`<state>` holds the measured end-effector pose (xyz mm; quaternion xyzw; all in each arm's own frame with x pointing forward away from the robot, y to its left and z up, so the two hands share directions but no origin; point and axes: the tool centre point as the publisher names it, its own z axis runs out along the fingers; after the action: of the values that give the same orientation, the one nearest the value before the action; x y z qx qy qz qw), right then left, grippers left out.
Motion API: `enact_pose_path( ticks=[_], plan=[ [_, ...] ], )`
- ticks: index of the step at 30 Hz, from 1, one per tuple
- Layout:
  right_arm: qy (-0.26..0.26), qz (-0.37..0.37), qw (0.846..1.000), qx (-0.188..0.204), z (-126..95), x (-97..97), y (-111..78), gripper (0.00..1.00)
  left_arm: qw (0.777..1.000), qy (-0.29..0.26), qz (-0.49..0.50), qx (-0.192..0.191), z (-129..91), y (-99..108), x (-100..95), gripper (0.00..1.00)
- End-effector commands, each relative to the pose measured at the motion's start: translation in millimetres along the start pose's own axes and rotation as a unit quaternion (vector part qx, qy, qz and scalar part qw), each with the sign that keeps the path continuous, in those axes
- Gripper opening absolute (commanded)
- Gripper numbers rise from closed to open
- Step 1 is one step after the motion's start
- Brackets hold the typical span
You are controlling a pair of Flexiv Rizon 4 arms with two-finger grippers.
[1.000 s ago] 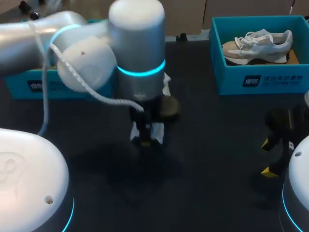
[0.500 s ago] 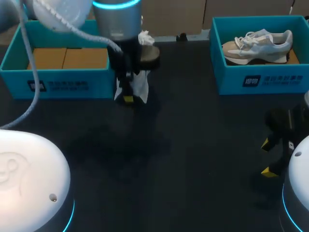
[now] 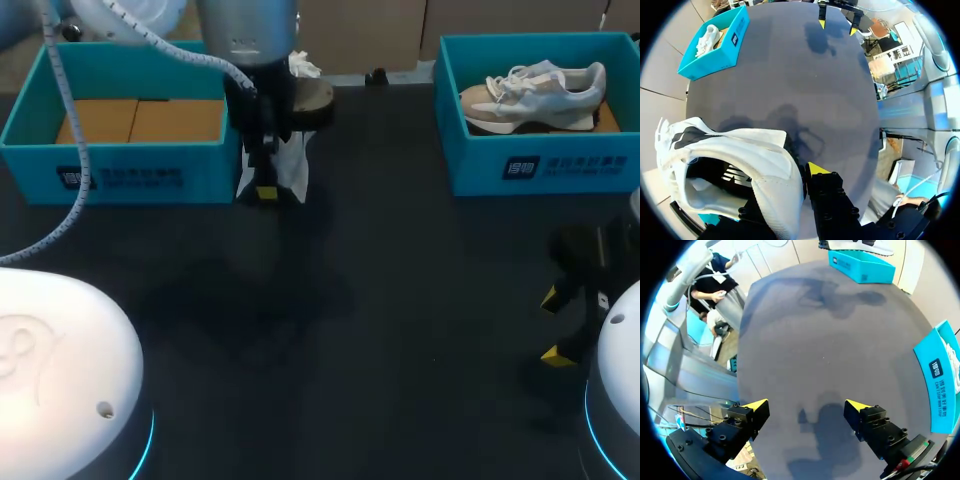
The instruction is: Take the shoe out of the shoebox, open the shoe tongue, remove and reinsert the insole, then place the shoe into the shoebox
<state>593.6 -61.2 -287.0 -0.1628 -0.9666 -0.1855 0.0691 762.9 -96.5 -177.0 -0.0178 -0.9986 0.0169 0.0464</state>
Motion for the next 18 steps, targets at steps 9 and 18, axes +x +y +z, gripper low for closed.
enact_pose_path(
  ticks=[9, 18],
  plan=[
    [-0.002, 0.0, 1.0, 0.0, 0, 1.8, -0.7, 1.0, 1.0, -0.013, 0.013, 0.007, -64, 125, -102.5, 0.0],
    [-0.002, 0.0, 1.0, 0.0, 0, 1.8, -0.7, 1.0, 0.998, -0.034, 0.025, -0.039, -72, 160, -134.4, 0.0]
  ],
)
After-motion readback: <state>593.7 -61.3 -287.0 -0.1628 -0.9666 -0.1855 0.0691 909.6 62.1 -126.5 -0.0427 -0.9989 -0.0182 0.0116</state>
